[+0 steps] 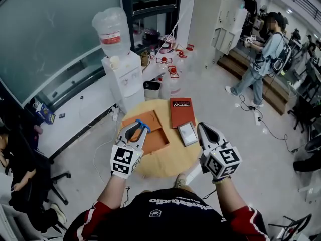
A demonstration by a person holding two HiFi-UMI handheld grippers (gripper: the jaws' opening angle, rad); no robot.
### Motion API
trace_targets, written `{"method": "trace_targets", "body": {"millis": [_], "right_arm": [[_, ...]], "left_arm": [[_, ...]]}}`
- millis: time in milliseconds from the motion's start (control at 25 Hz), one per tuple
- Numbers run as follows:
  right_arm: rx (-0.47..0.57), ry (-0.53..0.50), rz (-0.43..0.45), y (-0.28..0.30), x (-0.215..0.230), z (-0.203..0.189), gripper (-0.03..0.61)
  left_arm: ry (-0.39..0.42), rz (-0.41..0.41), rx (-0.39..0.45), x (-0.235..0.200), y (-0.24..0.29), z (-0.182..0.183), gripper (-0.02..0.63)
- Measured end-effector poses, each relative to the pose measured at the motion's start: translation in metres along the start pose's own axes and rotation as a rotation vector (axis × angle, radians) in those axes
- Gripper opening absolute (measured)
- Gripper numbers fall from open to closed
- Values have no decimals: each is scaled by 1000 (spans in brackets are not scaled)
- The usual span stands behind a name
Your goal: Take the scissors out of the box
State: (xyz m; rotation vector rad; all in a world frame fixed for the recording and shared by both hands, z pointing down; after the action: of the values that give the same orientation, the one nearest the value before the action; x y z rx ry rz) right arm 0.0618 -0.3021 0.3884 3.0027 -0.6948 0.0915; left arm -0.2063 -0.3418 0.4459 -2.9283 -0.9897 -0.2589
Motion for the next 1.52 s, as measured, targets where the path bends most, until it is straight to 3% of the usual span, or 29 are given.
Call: {"method": "trace_targets", "body": {"millis": [360,640,1520], "right_arm": [[29,-9,14,5,-5,4,27],[48,-21,7,3,-10,7,27],[15,-62,-50,-8,-6,-2,26]], "left_arm": [[15,48,55,-13,-19,29,86],[-53,72,63,-19,-32,38,86],[-100,88,47,-14,-30,21,86]]}}
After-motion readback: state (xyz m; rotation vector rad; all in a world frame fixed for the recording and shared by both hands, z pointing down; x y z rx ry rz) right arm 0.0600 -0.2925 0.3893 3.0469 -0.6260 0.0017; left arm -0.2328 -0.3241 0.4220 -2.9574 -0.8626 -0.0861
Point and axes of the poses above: the fingertips, and each gripper's own axes: y forward along the fingers, x to its right, z out of its top, the point moved 7 cm from there along -y, backward along the fingers, and after that the axes turned 3 degrees about x, right-handed, at the moved point
